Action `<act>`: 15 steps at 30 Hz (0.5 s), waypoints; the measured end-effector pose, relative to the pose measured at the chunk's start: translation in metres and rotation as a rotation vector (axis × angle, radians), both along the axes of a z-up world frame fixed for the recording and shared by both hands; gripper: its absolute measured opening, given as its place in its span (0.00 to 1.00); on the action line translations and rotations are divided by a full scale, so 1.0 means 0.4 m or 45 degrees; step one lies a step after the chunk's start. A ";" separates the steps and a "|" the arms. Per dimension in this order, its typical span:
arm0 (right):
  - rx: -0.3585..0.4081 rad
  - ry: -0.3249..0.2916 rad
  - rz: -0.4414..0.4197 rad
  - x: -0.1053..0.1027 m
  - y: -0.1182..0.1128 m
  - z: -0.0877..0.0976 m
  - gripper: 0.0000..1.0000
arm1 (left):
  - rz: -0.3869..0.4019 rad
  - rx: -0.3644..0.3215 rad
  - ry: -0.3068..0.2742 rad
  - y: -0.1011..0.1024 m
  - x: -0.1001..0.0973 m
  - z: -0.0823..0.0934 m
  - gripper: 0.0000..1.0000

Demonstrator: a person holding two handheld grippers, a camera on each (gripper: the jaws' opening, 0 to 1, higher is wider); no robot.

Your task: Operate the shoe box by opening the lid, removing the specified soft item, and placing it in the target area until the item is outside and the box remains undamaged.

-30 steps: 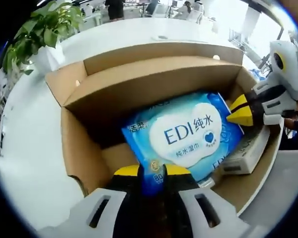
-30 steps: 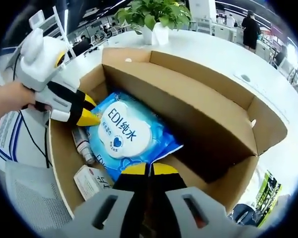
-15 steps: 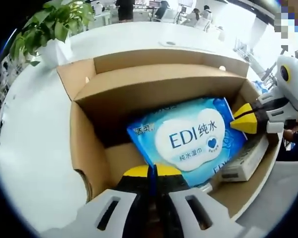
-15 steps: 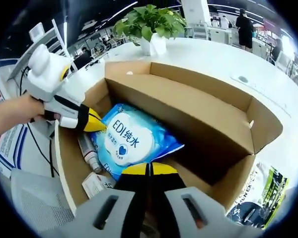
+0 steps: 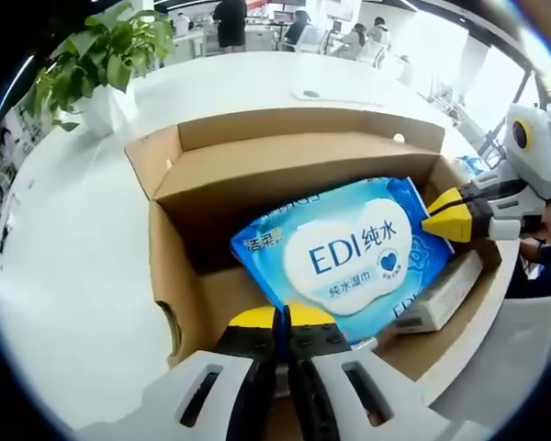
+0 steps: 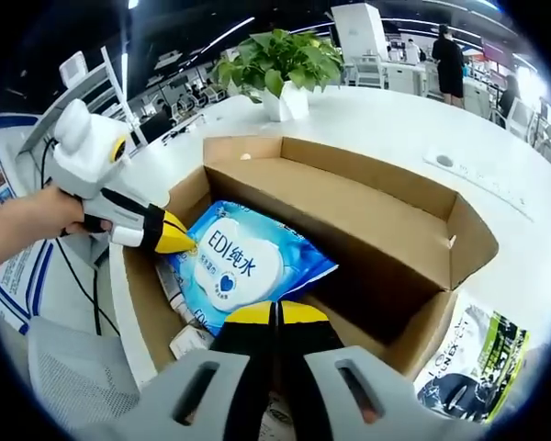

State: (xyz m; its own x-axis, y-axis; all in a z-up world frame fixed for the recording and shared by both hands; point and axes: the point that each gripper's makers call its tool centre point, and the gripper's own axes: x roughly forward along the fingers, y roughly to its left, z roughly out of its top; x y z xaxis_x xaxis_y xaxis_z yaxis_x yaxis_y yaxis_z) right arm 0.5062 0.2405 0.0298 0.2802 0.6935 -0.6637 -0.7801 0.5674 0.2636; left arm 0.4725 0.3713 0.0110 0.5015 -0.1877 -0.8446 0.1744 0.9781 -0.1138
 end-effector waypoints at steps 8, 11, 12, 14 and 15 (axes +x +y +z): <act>0.033 -0.017 0.000 -0.007 -0.003 0.034 0.00 | 0.009 -0.006 -0.057 0.000 -0.008 0.048 0.00; 0.047 -0.022 -0.011 -0.008 -0.005 0.050 0.00 | 0.011 -0.010 -0.074 -0.001 -0.007 0.065 0.00; 0.053 -0.019 -0.018 -0.008 -0.008 0.057 0.00 | 0.009 -0.008 -0.084 -0.003 -0.006 0.074 0.00; 0.062 -0.006 -0.045 -0.007 -0.016 0.068 0.00 | 0.008 -0.016 -0.101 -0.011 -0.007 0.095 0.00; 0.066 0.000 -0.056 -0.006 -0.019 0.073 0.00 | 0.006 -0.020 -0.105 -0.014 -0.007 0.102 0.00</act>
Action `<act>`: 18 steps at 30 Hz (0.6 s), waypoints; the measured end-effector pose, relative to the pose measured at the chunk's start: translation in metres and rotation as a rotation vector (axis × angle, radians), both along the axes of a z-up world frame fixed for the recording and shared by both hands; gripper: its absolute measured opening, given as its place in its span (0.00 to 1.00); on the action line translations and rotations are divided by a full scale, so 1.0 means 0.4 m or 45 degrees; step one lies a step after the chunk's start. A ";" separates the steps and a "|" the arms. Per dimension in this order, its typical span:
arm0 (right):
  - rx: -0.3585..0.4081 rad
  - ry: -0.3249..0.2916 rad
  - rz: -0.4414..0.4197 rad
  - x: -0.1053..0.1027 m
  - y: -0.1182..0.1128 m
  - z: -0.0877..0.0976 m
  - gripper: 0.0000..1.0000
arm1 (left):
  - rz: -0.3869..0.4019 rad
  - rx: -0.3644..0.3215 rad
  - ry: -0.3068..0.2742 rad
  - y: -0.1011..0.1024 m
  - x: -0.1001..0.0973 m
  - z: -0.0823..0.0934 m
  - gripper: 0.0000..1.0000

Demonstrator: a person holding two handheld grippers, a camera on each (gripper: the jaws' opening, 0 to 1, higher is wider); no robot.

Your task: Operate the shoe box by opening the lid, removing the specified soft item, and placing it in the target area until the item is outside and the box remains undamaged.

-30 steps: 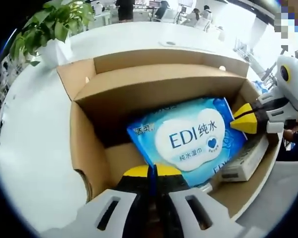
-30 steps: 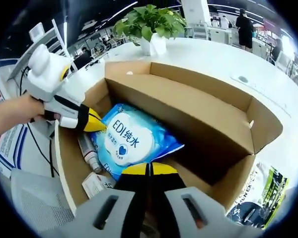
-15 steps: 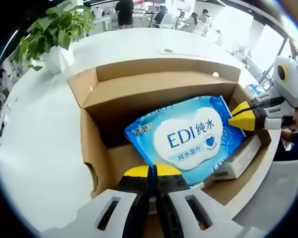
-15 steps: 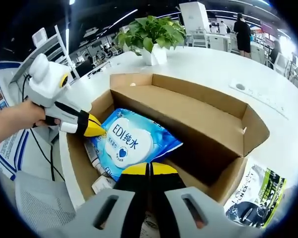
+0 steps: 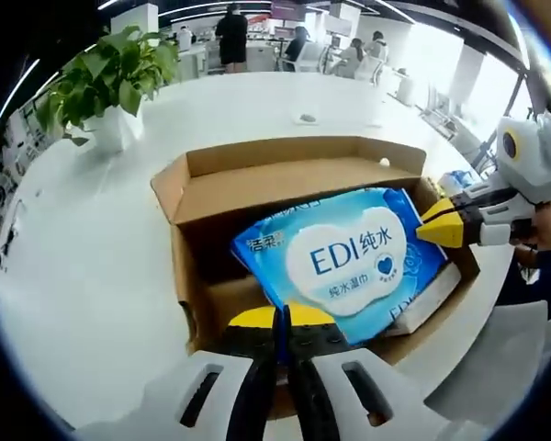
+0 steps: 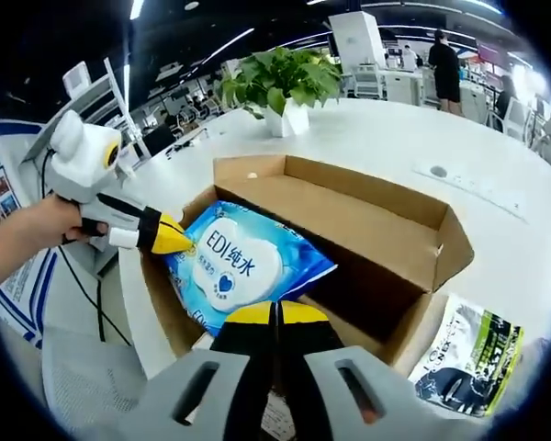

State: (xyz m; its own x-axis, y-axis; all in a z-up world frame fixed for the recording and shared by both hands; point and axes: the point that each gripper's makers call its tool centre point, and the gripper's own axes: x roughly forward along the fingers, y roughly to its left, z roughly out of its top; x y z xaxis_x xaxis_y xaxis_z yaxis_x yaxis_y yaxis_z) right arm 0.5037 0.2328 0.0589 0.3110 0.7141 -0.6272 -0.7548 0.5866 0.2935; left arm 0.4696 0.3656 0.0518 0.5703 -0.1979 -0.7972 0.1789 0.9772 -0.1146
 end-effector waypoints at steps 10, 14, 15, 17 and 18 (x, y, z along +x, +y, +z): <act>0.039 0.038 -0.092 -0.004 -0.048 0.050 0.00 | -0.037 -0.030 -0.034 -0.047 -0.002 0.065 0.00; 0.057 0.061 -0.131 -0.009 -0.073 0.071 0.00 | -0.045 -0.070 -0.037 -0.078 -0.011 0.085 0.00; 0.060 0.064 -0.143 -0.012 -0.084 0.078 0.00 | -0.050 -0.073 -0.038 -0.085 -0.012 0.088 0.00; 0.060 0.070 -0.156 -0.014 -0.095 0.083 0.00 | -0.067 -0.075 -0.036 -0.102 -0.015 0.094 0.00; 0.059 0.076 -0.164 -0.015 -0.101 0.085 0.00 | -0.074 -0.074 -0.035 -0.108 -0.016 0.096 0.00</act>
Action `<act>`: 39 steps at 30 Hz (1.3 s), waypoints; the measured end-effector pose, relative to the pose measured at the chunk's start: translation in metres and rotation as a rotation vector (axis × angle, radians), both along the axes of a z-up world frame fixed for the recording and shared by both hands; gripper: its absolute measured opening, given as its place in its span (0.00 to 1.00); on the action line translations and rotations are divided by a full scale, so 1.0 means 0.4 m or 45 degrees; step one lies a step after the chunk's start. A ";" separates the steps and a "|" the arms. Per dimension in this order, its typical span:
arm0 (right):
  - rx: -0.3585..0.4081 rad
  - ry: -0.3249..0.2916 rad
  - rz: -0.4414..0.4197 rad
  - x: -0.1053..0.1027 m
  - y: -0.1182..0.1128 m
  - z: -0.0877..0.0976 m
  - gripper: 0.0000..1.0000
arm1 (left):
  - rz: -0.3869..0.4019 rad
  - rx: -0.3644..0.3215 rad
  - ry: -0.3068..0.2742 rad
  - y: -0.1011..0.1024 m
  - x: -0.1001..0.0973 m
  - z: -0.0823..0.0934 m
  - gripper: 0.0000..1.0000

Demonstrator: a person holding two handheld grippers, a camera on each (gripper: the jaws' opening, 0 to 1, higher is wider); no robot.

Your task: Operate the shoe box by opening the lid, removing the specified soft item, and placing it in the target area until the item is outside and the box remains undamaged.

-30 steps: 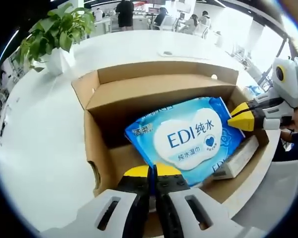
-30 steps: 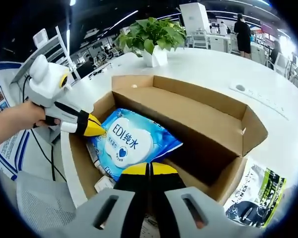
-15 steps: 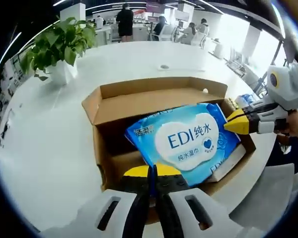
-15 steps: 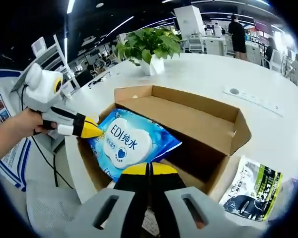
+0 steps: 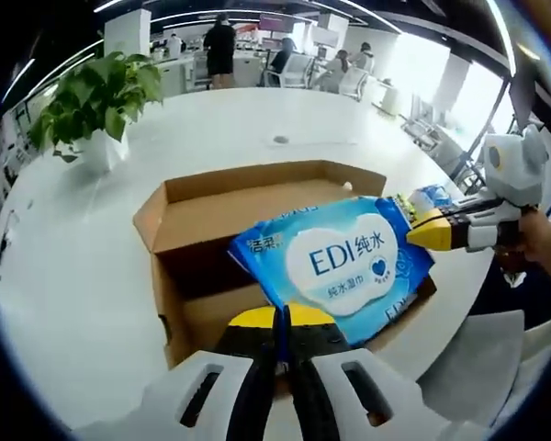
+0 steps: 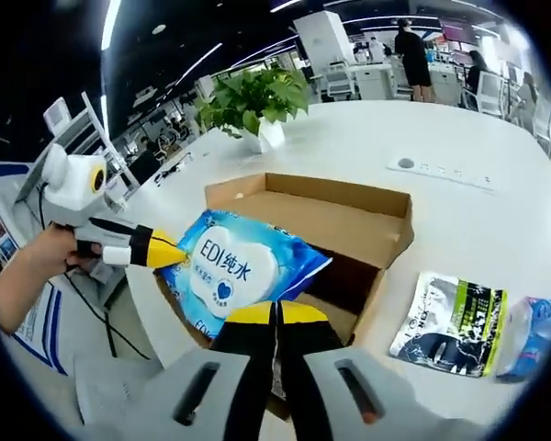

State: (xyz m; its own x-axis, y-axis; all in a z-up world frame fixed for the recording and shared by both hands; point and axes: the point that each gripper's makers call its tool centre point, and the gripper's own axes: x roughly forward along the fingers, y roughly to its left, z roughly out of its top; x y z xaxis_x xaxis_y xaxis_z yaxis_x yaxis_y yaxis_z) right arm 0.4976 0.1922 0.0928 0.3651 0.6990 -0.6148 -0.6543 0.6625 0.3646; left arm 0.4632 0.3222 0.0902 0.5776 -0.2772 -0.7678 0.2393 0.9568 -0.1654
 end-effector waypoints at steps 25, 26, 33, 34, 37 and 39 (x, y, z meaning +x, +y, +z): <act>-0.037 0.065 -0.218 0.011 -0.230 0.038 0.00 | -0.172 -0.035 -0.013 -0.219 0.044 0.028 0.00; -0.039 0.067 -0.226 0.012 -0.241 0.039 0.00 | -0.180 -0.035 -0.013 -0.228 0.048 0.028 0.00; -0.030 0.082 -0.276 0.022 -0.302 0.050 0.00 | -0.202 -0.057 -0.021 -0.283 0.052 0.031 0.00; -0.030 0.082 -0.280 0.023 -0.309 0.050 0.00 | -0.205 -0.064 -0.022 -0.293 0.054 0.032 0.00; -0.036 0.085 -0.294 0.026 -0.332 0.049 0.00 | -0.220 -0.071 -0.027 -0.319 0.057 0.037 0.00; -0.039 0.089 -0.302 0.028 -0.348 0.048 0.00 | -0.230 -0.071 -0.032 -0.335 0.060 0.038 0.00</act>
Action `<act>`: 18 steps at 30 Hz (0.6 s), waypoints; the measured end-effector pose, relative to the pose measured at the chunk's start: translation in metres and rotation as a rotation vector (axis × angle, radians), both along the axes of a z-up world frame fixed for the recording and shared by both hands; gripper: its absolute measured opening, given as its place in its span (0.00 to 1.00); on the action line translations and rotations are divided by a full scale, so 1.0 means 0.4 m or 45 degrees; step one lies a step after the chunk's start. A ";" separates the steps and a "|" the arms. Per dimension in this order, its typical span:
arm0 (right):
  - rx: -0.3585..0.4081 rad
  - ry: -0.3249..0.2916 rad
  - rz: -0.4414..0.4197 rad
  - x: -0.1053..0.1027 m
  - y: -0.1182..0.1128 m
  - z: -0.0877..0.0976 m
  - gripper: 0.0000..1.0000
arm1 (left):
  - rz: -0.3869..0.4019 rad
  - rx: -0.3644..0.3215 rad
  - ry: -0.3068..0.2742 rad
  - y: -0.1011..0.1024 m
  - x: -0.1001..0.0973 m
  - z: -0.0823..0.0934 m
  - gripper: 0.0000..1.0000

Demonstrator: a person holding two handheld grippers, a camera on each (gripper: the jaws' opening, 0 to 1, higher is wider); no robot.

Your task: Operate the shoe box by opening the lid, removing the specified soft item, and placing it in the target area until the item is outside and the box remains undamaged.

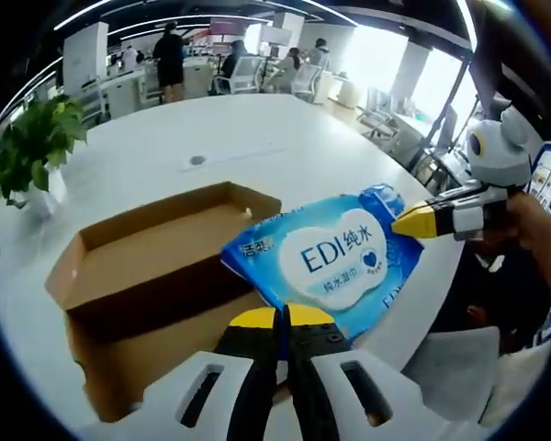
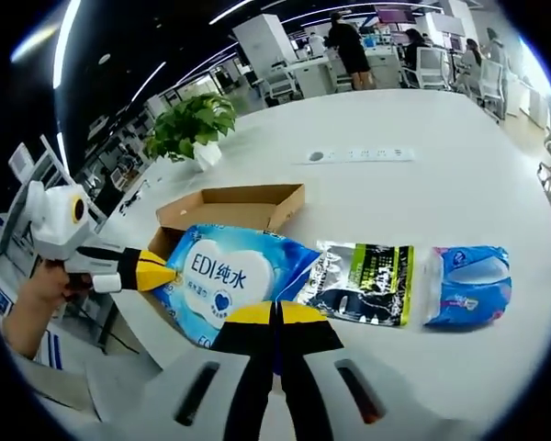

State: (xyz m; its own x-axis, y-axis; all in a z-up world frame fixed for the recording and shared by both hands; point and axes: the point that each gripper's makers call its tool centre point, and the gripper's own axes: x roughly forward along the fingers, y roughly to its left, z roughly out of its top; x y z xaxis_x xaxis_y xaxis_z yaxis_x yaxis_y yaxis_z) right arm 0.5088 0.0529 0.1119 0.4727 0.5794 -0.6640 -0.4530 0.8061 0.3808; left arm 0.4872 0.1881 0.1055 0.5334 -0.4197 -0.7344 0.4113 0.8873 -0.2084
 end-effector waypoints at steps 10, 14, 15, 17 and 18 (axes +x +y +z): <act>-0.009 0.029 -0.041 0.013 -0.074 -0.014 0.00 | -0.029 -0.029 0.010 -0.073 0.012 -0.012 0.00; -0.018 0.036 -0.056 0.019 -0.099 -0.021 0.00 | -0.035 -0.042 0.010 -0.099 0.021 -0.014 0.00; -0.020 0.037 -0.060 0.021 -0.105 -0.023 0.00 | -0.038 -0.045 0.011 -0.104 0.023 -0.016 0.00; -0.027 0.043 -0.069 0.026 -0.119 -0.029 0.00 | -0.042 -0.048 0.010 -0.118 0.028 -0.018 0.00; -0.031 0.043 -0.072 0.028 -0.124 -0.031 0.00 | -0.043 -0.050 0.011 -0.124 0.030 -0.020 0.00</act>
State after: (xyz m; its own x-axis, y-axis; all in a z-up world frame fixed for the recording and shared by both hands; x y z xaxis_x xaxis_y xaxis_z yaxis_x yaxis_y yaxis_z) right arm 0.5199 0.0032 0.0994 0.4812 0.5362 -0.6935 -0.3938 0.8390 0.3755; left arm 0.4991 0.1385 0.0975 0.5124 -0.4662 -0.7212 0.4391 0.8640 -0.2465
